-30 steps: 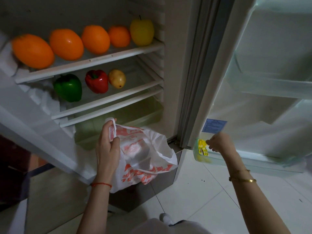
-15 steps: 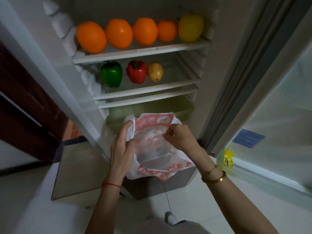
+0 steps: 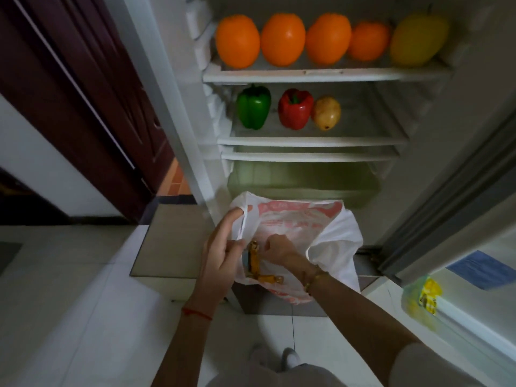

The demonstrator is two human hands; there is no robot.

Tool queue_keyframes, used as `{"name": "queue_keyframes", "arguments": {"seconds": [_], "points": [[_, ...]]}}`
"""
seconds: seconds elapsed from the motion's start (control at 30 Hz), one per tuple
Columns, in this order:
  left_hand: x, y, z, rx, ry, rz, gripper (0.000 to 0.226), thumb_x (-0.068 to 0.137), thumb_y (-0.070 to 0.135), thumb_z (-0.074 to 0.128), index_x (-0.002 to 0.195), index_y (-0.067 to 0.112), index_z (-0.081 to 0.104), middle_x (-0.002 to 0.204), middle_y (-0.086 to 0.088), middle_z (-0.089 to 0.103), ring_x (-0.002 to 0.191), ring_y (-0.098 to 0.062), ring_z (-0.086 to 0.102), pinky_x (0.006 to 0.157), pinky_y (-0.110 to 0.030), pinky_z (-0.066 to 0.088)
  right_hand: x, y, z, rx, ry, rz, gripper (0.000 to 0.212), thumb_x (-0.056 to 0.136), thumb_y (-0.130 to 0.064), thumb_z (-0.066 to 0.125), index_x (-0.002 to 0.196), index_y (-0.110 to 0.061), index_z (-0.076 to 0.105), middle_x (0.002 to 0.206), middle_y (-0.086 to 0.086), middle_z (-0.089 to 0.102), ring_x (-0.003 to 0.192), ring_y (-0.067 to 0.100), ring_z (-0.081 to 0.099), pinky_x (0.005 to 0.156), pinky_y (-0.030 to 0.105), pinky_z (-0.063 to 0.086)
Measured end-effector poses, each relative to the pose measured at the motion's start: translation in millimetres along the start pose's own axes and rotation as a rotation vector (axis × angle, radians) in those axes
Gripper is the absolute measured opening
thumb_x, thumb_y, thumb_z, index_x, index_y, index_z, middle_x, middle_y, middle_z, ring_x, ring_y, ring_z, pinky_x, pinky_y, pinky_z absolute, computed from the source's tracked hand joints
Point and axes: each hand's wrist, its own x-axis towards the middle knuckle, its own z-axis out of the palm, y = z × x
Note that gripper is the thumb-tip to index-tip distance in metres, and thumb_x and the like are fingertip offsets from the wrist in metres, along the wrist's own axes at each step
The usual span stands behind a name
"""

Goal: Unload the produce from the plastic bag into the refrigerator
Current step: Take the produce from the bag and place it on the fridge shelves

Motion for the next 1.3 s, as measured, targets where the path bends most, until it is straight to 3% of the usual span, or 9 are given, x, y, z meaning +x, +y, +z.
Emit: {"name": "queue_keyframes", "arguments": {"seconds": [0.2, 0.3, 0.43, 0.53, 0.67, 0.83, 0.97, 1.13, 1.3], "points": [[-9, 1, 2, 0.020, 0.013, -0.089, 0.060, 0.089, 0.008, 0.047, 0.124, 0.057, 0.048, 0.134, 0.036, 0.050, 0.131, 0.005, 0.043, 0.104, -0.013, 0.038, 24, 8, 46, 0.041, 0.053, -0.038, 0.025, 0.094, -0.023, 0.052, 0.117, -0.016, 0.058, 0.102, -0.001, 0.061, 0.092, 0.015, 0.059, 0.083, 0.027, 0.049], [-11, 1, 3, 0.066, 0.030, -0.094, 0.057, 0.087, 0.008, 0.048, 0.124, 0.052, 0.047, 0.134, 0.018, 0.055, 0.123, 0.003, 0.051, 0.099, -0.013, 0.041, 37, 9, 62, 0.237, 0.082, -0.014, 0.005, 0.092, -0.020, 0.055, 0.091, -0.022, 0.059, 0.084, -0.011, 0.057, 0.078, 0.009, 0.054, 0.075, 0.025, 0.044], [-11, -1, 2, 0.076, 0.019, -0.121, 0.053, 0.091, 0.010, 0.048, 0.132, 0.044, 0.044, 0.114, -0.034, 0.058, 0.106, -0.046, 0.054, 0.090, -0.044, 0.049, 53, 17, 83, 0.296, 0.058, 0.044, 0.017, 0.099, -0.023, 0.044, 0.085, -0.021, 0.053, 0.077, -0.005, 0.054, 0.073, 0.012, 0.052, 0.064, 0.015, 0.040], [-9, 2, 1, 0.079, 0.006, -0.115, 0.050, 0.092, 0.009, 0.048, 0.136, 0.033, 0.044, 0.107, -0.044, 0.052, 0.099, -0.057, 0.049, 0.085, -0.052, 0.046, 86, 47, 117, 0.266, 0.040, 0.033, 0.027, 0.097, -0.042, 0.043, 0.087, -0.022, 0.058, 0.076, -0.005, 0.060, 0.079, 0.020, 0.061, 0.067, 0.018, 0.051], [-5, 3, 2, 0.101, 0.011, -0.108, 0.048, 0.092, 0.010, 0.048, 0.134, 0.032, 0.044, 0.106, -0.045, 0.051, 0.094, -0.051, 0.057, 0.081, -0.051, 0.050, 85, 42, 114, 0.454, 0.020, 0.126, 0.016, 0.088, -0.036, 0.054, 0.087, -0.023, 0.063, 0.083, 0.004, 0.069, 0.079, 0.025, 0.068, 0.075, 0.035, 0.059], [1, 8, 2, 0.054, 0.038, -0.084, 0.051, 0.091, 0.005, 0.047, 0.130, 0.038, 0.044, 0.112, -0.024, 0.061, 0.090, -0.001, 0.063, 0.078, -0.021, 0.054, 46, 16, 56, 0.428, 0.052, 0.075, 0.015, 0.088, -0.027, 0.060, 0.092, -0.014, 0.065, 0.087, 0.008, 0.069, 0.077, 0.024, 0.065, 0.072, 0.033, 0.056], [8, 13, 1, 0.022, 0.084, -0.089, 0.064, 0.088, 0.004, 0.046, 0.128, 0.054, 0.045, 0.129, -0.010, 0.060, 0.109, -0.029, 0.060, 0.093, -0.038, 0.051, 35, 19, 27, 0.365, 0.113, 0.069, 0.004, 0.084, -0.018, 0.065, 0.087, -0.017, 0.064, 0.075, -0.006, 0.058, 0.079, 0.015, 0.057, 0.057, 0.013, 0.037], [10, 23, -2, -0.032, 0.090, -0.021, 0.063, 0.093, -0.014, 0.045, 0.141, 0.027, 0.042, 0.142, 0.006, 0.050, 0.128, -0.012, 0.050, 0.103, -0.026, 0.045, 20, 25, -8, 0.305, 0.174, 0.083, 0.023, 0.078, -0.032, 0.078, 0.082, -0.020, 0.059, 0.064, -0.010, 0.051, 0.062, 0.007, 0.052, 0.053, 0.013, 0.038], [23, 26, 0, -0.071, 0.079, 0.038, 0.063, 0.092, -0.001, 0.046, 0.140, 0.040, 0.040, 0.149, 0.007, 0.043, 0.137, -0.014, 0.042, 0.108, -0.046, 0.043, 21, 30, -65, 0.125, 0.184, 0.054, 0.013, 0.083, -0.013, 0.068, 0.094, -0.011, 0.062, 0.093, 0.004, 0.064, 0.092, 0.022, 0.062, 0.084, 0.035, 0.052]]}}
